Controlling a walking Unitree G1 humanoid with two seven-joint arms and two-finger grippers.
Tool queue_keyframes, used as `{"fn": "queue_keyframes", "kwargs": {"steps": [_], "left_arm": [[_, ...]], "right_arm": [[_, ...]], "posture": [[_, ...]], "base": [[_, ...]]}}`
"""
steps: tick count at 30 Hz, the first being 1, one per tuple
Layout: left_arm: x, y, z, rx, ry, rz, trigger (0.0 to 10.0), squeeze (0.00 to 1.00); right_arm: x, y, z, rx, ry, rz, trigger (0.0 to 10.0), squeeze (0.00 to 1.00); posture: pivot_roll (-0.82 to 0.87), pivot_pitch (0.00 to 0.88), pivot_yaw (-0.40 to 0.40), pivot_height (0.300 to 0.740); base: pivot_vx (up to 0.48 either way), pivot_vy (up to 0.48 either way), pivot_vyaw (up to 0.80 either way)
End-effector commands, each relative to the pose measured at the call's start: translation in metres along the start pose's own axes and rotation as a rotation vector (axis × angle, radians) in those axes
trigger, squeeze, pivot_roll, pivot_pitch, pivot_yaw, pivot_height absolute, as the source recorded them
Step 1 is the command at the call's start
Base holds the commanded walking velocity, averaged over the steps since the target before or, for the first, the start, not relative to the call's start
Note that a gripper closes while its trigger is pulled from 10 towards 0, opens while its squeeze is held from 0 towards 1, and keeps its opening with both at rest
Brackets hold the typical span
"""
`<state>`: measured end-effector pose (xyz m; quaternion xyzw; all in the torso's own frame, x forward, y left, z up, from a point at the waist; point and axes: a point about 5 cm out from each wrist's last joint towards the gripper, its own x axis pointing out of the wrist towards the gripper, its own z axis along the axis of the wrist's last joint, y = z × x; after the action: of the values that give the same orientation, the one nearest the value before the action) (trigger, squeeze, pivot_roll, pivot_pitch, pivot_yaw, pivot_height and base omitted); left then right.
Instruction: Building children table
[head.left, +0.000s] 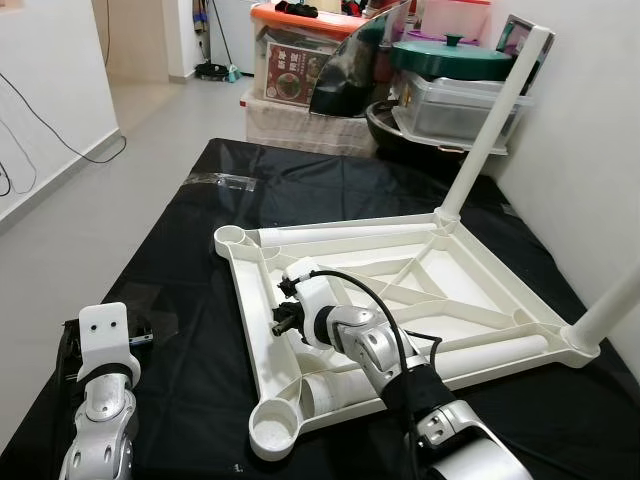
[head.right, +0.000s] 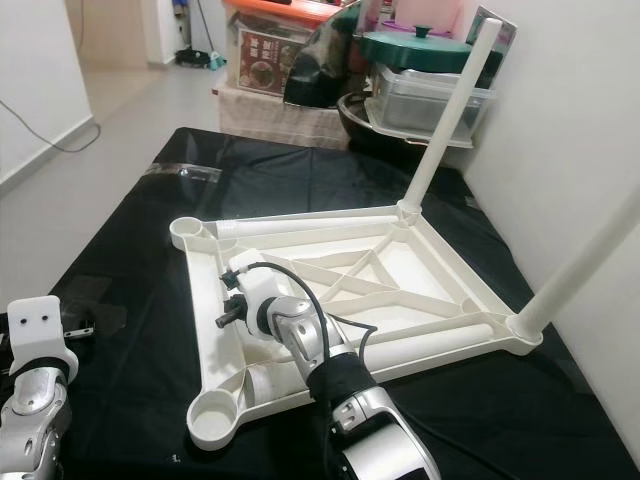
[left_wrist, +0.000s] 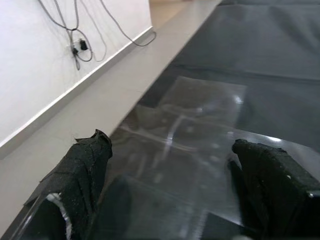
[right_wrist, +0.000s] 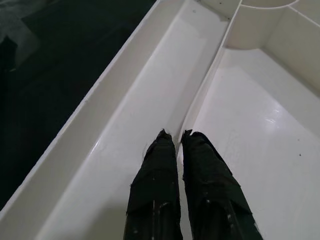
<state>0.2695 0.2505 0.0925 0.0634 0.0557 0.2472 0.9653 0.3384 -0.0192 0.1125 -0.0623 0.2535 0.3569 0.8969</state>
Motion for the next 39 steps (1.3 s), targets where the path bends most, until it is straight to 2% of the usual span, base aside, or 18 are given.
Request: {"fn": "queue_keyframes", "kwargs": {"steps": [1, 9, 10, 14, 15, 16, 17, 18, 22, 30, 31, 33, 34, 36, 37, 38, 39], "left_arm": [[-0.001, -0.005, -0.004, 0.011, 0.023, -0.015, 10.0, 0.0], [0.0, -0.004, -0.004, 0.015, 0.023, -0.013, 10.0, 0.0], [0.0, -0.004, -0.004, 0.016, 0.022, -0.013, 10.0, 0.0], [0.001, -0.005, -0.003, 0.015, 0.018, -0.013, 10.0, 0.0], [0.001, -0.005, -0.003, 0.015, 0.018, -0.014, 10.0, 0.0], [0.001, -0.005, -0.003, 0.015, 0.018, -0.015, 10.0, 0.0], [0.001, -0.005, -0.003, 0.015, 0.018, -0.015, 10.0, 0.0], [0.001, -0.005, -0.003, 0.015, 0.017, -0.016, 10.0, 0.0], [0.001, -0.005, -0.003, 0.018, 0.015, -0.018, 10.0, 0.0], [0.002, -0.008, -0.003, 0.019, 0.018, -0.024, 10.0, 0.0], [0.002, -0.008, -0.003, 0.019, 0.019, -0.025, 10.0, 0.0], [0.001, -0.008, -0.003, 0.02, 0.02, -0.027, 10.0, 0.0], [0.001, -0.008, -0.003, 0.02, 0.02, -0.027, 10.0, 0.0], [0.001, -0.008, -0.003, 0.02, 0.02, -0.028, 10.0, 0.0], [0.001, -0.008, -0.003, 0.02, 0.02, -0.028, 10.0, 0.0], [0.002, -0.007, -0.003, 0.021, 0.019, -0.026, 10.0, 0.0], [0.002, -0.007, -0.003, 0.021, 0.019, -0.026, 10.0, 0.0]], "right_arm": [[0.004, 0.0, -0.019, 0.047, 0.078, 0.0, 10.0, 1.0], [0.006, -0.003, -0.024, 0.033, 0.117, -0.033, 10.0, 1.0], [0.007, -0.003, -0.026, 0.037, 0.131, -0.038, 10.0, 0.01], [0.011, -0.002, -0.026, 0.068, 0.125, -0.037, 10.0, 0.0], [0.011, -0.001, -0.026, 0.079, 0.121, -0.03, 4.2, 0.0], [0.012, 0.0, -0.027, 0.085, 0.12, -0.025, 0.6, 0.0], [0.012, 0.0, -0.027, 0.085, 0.12, -0.025, 0.6, 0.0], [0.012, 0.0, -0.027, 0.095, 0.119, -0.023, 0.0, 0.0], [0.012, -0.001, -0.029, 0.126, 0.125, -0.016, 0.0, 0.0], [0.012, -0.003, -0.029, 0.117, 0.113, -0.004, 0.0, 0.0], [0.012, -0.003, -0.027, 0.101, 0.094, 0.015, 0.0, 0.0], [0.009, 0.003, -0.022, -0.019, 0.024, 0.122, 0.0, 0.0], [0.009, 0.003, -0.022, -0.019, 0.024, 0.122, 0.0, 0.0], [0.002, 0.009, -0.019, -0.147, -0.024, 0.24, 0.0, 0.0], [0.002, 0.009, -0.019, -0.147, -0.024, 0.24, 0.0, 0.0], [-0.005, 0.008, -0.021, -0.217, -0.036, 0.306, 0.0, 0.0], [-0.005, 0.008, -0.021, -0.217, -0.036, 0.306, 0.0, 0.0]], "posture": [[0.12, 0.0, -0.168, 0.74], [0.12, 0.0, -0.17, 0.74], [0.12, 0.0, -0.17, 0.74], [0.14, 0.0, -0.174, 0.74], [0.14, 0.0, -0.174, 0.74], [0.14, 0.0, -0.174, 0.74], [0.14, 0.0, -0.174, 0.74], [0.14, 0.0, -0.174, 0.74], [0.13, 0.0, -0.173, 0.74], [0.13, 0.0, -0.17, 0.74], [0.13, 0.0, -0.17, 0.74], [0.13, 0.0, -0.168, 0.74], [0.13, 0.0, -0.168, 0.74], [0.13, 0.0, -0.168, 0.74], [0.13, 0.0, -0.168, 0.74], [0.13, 0.0, -0.168, 0.74], [0.13, 0.0, -0.168, 0.74]], "base": [[0.0, 0.0, 0.0], [0.0, 0.0, 0.0], [0.0, 0.0, 0.0], [0.0, 0.0, 0.0], [0.0, 0.0, 0.0], [0.0, 0.0, 0.0], [0.0, 0.0, 0.0], [0.0, 0.0, 0.0], [0.0, 0.0, 0.0], [0.0, 0.0, 0.0], [0.0, 0.0, 0.0], [0.0, 0.0, 0.0], [0.0, 0.0, 0.0], [0.0, 0.0, 0.0], [0.0, 0.0, 0.0], [0.0, 0.0, 0.0], [0.0, 0.0, 0.0]]}}
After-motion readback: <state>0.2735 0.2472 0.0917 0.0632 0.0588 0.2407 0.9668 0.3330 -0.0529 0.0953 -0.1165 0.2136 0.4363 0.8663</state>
